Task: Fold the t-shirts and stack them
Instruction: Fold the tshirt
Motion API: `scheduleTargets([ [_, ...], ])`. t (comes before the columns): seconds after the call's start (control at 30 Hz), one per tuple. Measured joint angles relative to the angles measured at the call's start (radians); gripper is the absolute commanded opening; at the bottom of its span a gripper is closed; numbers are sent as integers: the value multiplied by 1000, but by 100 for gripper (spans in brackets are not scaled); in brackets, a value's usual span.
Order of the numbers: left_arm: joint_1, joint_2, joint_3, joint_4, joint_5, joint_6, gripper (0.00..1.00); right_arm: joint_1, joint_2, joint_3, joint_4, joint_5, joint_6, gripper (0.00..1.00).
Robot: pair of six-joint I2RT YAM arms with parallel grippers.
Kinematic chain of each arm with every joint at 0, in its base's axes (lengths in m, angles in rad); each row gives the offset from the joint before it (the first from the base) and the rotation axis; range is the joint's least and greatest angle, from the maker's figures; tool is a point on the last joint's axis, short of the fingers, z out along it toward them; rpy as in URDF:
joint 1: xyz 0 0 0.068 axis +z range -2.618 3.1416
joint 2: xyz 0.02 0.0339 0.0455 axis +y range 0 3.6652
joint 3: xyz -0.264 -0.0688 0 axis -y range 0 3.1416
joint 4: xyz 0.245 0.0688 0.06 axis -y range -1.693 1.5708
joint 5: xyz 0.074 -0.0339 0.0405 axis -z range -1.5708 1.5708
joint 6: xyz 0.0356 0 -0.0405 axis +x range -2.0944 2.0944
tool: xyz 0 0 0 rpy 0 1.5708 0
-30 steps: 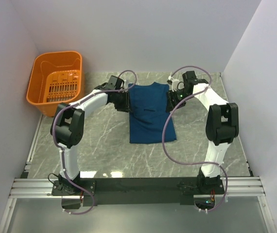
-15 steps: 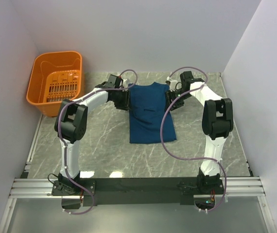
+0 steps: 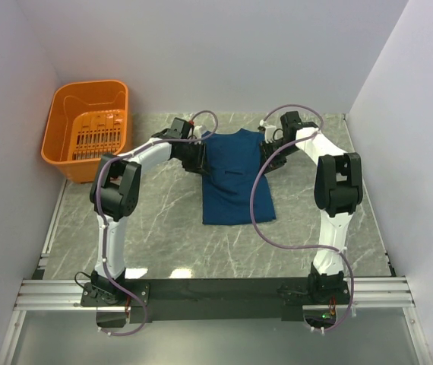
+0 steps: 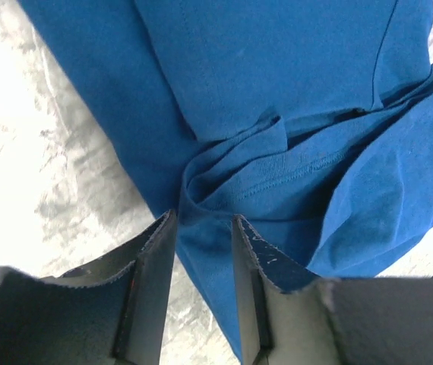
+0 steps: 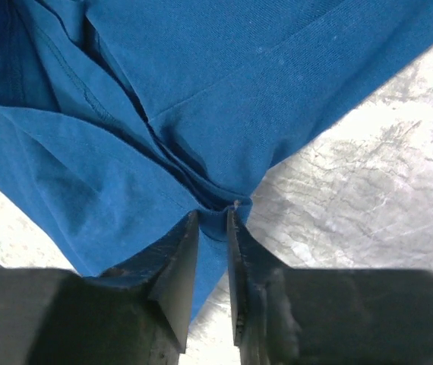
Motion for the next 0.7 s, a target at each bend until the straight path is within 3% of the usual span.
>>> scheduleTargets([
  [0.2, 0, 34, 16, 9, 18, -4, 28, 0, 13, 0, -1, -3, 3, 16],
  [0.37, 0, 43, 16, 15, 22, -12, 2, 0, 13, 0, 0, -4, 10, 9],
  [0.7, 31, 14, -63, 83, 35, -51, 1, -9, 13, 0, 17, -3, 40, 0],
])
